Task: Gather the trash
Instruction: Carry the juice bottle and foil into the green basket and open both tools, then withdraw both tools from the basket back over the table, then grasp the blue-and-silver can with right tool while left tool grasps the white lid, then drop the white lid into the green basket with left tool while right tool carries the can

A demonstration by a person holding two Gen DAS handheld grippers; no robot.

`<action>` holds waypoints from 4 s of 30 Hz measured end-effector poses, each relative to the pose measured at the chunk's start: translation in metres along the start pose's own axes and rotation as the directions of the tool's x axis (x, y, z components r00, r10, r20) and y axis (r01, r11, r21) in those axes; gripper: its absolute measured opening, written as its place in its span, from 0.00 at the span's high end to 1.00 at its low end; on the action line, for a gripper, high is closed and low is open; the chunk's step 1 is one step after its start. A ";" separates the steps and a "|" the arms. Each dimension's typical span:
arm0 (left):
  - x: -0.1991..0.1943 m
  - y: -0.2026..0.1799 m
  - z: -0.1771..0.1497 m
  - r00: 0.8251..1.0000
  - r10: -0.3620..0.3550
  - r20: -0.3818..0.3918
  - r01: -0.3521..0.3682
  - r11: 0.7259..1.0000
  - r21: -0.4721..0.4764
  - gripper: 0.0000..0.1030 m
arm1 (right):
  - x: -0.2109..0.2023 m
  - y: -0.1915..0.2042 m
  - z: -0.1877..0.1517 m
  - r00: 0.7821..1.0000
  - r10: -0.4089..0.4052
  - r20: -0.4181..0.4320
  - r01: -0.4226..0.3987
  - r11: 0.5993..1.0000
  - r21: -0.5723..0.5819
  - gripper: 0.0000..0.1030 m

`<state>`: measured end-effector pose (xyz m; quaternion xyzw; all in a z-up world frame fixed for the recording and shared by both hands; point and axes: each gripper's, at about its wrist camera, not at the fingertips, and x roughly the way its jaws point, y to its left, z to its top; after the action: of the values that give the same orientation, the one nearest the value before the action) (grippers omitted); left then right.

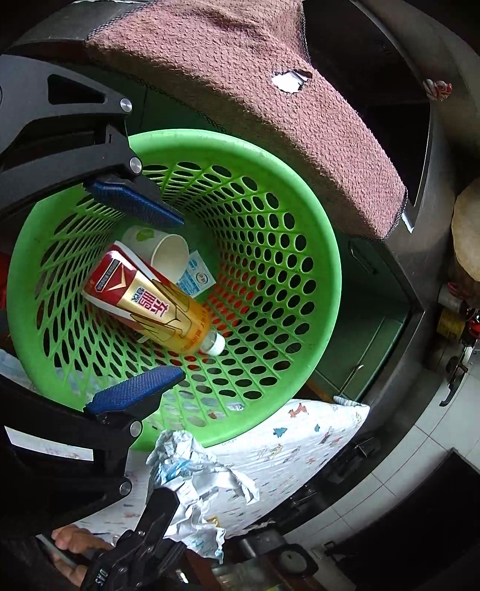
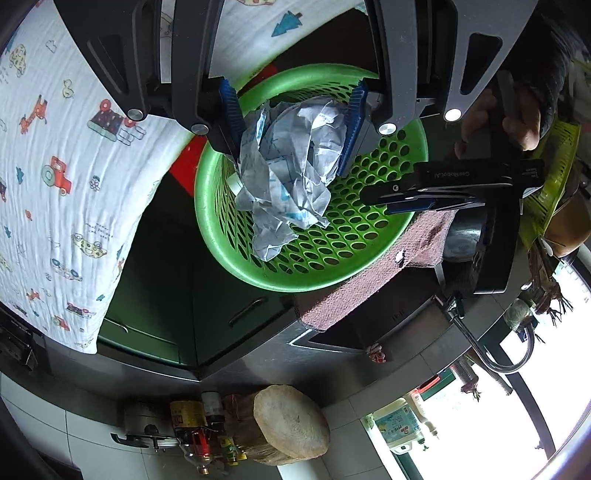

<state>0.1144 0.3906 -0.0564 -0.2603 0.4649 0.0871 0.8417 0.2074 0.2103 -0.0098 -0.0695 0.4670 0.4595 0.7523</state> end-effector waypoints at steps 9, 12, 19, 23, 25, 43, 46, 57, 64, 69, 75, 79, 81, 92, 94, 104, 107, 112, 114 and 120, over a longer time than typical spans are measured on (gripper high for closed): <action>-0.014 0.008 -0.009 1.000 0.005 0.021 -0.005 1.000 -0.023 0.21 | 0.027 0.004 0.007 1.000 0.017 -0.020 -0.016 1.000 0.021 0.42; -0.019 0.008 -0.011 1.000 0.008 0.027 -0.008 1.000 -0.027 0.20 | 0.027 0.007 0.007 1.000 0.016 -0.016 -0.016 1.000 0.017 0.33; -0.030 0.006 -0.012 0.999 0.013 0.051 -0.011 0.999 -0.032 0.19 | 0.005 0.012 -0.002 1.000 0.010 0.017 -0.010 1.000 -0.011 0.24; -0.034 -0.004 -0.015 0.998 0.001 0.058 0.000 1.000 -0.020 0.19 | -0.020 0.011 -0.017 0.998 -0.013 0.053 0.015 1.000 -0.023 0.19; -0.036 -0.012 -0.017 0.998 -0.004 0.062 0.005 1.000 -0.003 0.19 | -0.033 0.006 -0.026 0.998 -0.021 0.065 0.022 1.000 -0.016 0.17; -0.018 -0.122 -0.039 0.997 -0.078 0.016 0.075 0.985 0.158 0.12 | -0.179 -0.098 -0.147 0.952 -0.285 0.112 0.272 0.955 0.117 0.14; -0.011 -0.144 -0.044 0.996 -0.090 -0.004 0.090 0.978 0.187 0.12 | -0.206 -0.119 -0.169 0.931 -0.351 0.097 0.338 0.932 0.132 0.14; 0.012 -0.224 -0.062 0.991 -0.122 -0.058 0.133 0.952 0.276 0.12 | -0.290 -0.203 -0.243 0.829 -0.559 -0.011 0.555 0.820 0.144 0.12; 0.034 -0.277 -0.073 0.983 -0.148 -0.111 0.177 0.929 0.326 0.12 | -0.301 -0.240 -0.273 0.764 -0.631 -0.135 0.640 0.768 0.031 0.11; 0.046 -0.319 -0.081 0.976 -0.163 -0.141 0.205 0.904 0.376 0.12 | -0.297 -0.264 -0.286 0.743 -0.640 -0.194 0.652 0.758 -0.006 0.11; 0.059 -0.370 -0.085 0.967 -0.190 -0.170 0.246 0.869 0.430 0.12 | -0.294 -0.280 -0.297 0.738 -0.635 -0.228 0.646 0.762 -0.033 0.12; 0.069 -0.402 -0.081 0.958 -0.213 -0.190 0.277 0.852 0.443 0.12 | -0.291 -0.285 -0.301 0.743 -0.625 -0.239 0.636 0.771 -0.038 0.13; 0.075 -0.417 -0.077 0.955 -0.224 -0.195 0.290 0.846 0.447 0.12 | -0.290 -0.289 -0.303 0.750 -0.615 -0.244 0.627 0.778 -0.034 0.17; 0.117 -0.465 -0.054 0.940 -0.248 -0.232 0.330 0.829 0.452 0.29 | -0.292 -0.300 -0.307 0.760 -0.598 -0.256 0.615 0.789 -0.016 0.27; 0.123 -0.469 -0.052 0.941 -0.245 -0.236 0.329 0.828 0.454 0.33 | -0.292 -0.299 -0.307 0.760 -0.598 -0.257 0.614 0.789 -0.021 0.27; 0.133 -0.462 -0.045 0.905 -0.322 -0.279 0.414 0.820 0.396 0.80 | -0.296 -0.294 -0.301 0.772 -0.589 -0.238 0.606 0.795 0.000 0.28; 0.129 -0.457 -0.044 0.909 -0.321 -0.266 0.408 0.818 0.406 0.85 | -0.297 -0.289 -0.296 0.779 -0.586 -0.225 0.602 0.798 0.007 0.28; 0.121 -0.445 -0.043 0.911 -0.326 -0.254 0.405 0.824 0.397 0.87 | -0.296 -0.275 -0.287 0.800 -0.566 -0.198 0.581 0.814 0.018 0.29; 0.117 -0.439 -0.042 0.913 -0.326 -0.246 0.401 0.825 0.398 0.87 | -0.296 -0.268 -0.282 0.810 -0.556 -0.184 0.569 0.822 0.023 0.29; 0.095 -0.410 -0.041 0.918 -0.333 -0.217 0.394 0.833 0.388 0.87 | -0.285 -0.247 -0.264 0.841 -0.522 -0.145 0.530 0.847 0.028 0.29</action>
<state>0.2955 0.0120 -0.0064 -0.1602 0.4725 -0.1963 0.8441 0.1846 -0.2496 -0.0174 -0.1999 0.4938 0.2140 0.8188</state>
